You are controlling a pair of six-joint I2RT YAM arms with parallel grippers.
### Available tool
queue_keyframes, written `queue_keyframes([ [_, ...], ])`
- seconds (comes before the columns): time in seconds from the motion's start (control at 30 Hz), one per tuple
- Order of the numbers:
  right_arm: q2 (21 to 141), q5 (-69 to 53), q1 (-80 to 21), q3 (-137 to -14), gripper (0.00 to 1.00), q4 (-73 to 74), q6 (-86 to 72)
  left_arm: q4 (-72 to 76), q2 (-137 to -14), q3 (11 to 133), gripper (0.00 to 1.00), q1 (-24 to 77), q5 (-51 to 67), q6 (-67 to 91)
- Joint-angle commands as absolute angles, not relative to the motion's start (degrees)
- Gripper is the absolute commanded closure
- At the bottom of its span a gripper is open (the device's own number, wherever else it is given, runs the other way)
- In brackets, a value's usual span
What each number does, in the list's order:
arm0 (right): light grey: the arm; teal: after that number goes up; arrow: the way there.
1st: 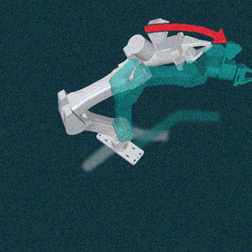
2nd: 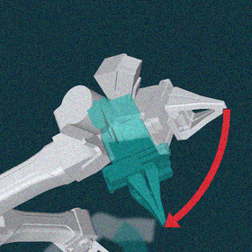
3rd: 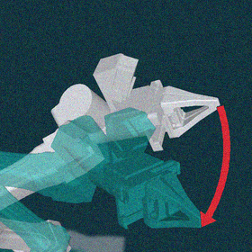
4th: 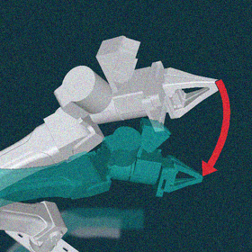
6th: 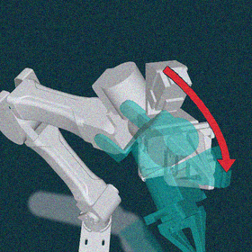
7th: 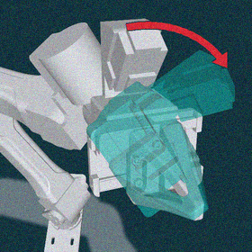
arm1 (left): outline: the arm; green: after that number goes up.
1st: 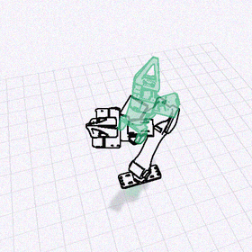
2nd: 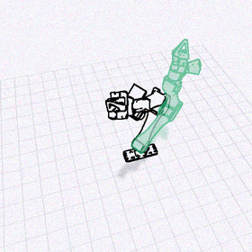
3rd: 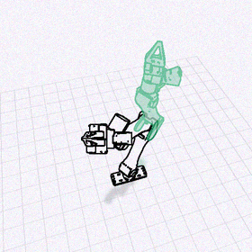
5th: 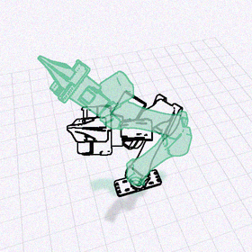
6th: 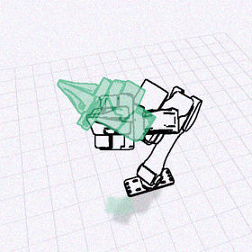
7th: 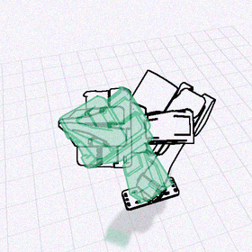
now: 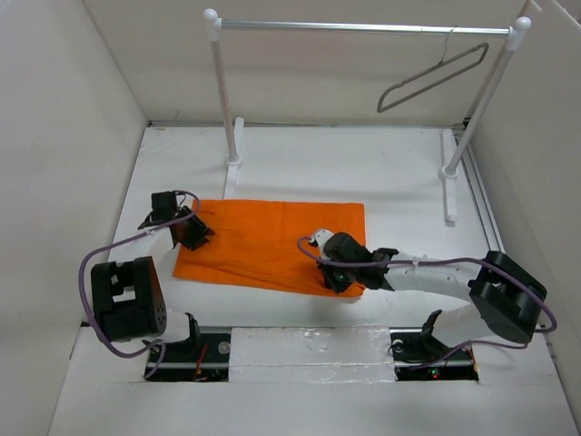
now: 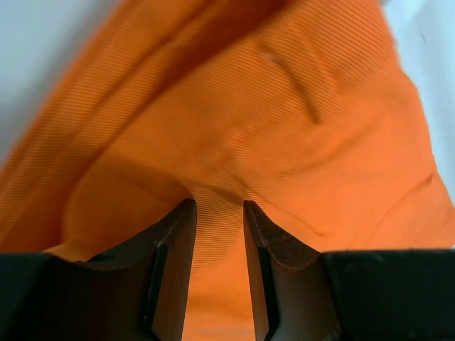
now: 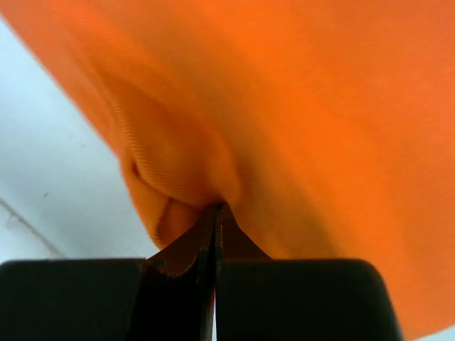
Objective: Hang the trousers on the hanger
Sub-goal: Fold the trousers at the center of the board.
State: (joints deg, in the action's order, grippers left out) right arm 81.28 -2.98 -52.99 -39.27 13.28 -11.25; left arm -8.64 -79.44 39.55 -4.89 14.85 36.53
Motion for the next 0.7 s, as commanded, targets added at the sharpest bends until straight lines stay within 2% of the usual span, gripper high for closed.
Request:
queue_keyframes([
  [0.0,79.6,-0.4,-57.8,-36.0,1.00,11.9,-15.4,-6.8,-78.5,37.1,0.70,-9.5,18.5,37.0],
  [0.13,79.5,3.1,-58.4,-35.7,1.00,15.4,-15.0,-9.0,-76.2,38.7,0.70,-9.5,16.1,36.2],
  [0.27,73.9,7.8,-58.4,-43.4,1.00,25.1,-9.8,-10.3,-70.9,42.1,0.73,-8.7,17.1,35.5],
  [0.43,70.1,7.6,-54.1,-49.7,1.00,27.6,-6.6,-13.3,-65.7,48.8,0.77,2.7,10.5,33.7],
  [0.57,71.0,6.3,-47.2,-46.5,1.00,26.2,-6.8,-10.9,-66.6,49.0,0.78,12.5,13.1,35.1],
  [0.67,69.2,6.1,-46.7,-41.7,1.00,25.1,-9.4,-8.0,-69.8,47.5,0.78,16.4,15.3,35.5],
])
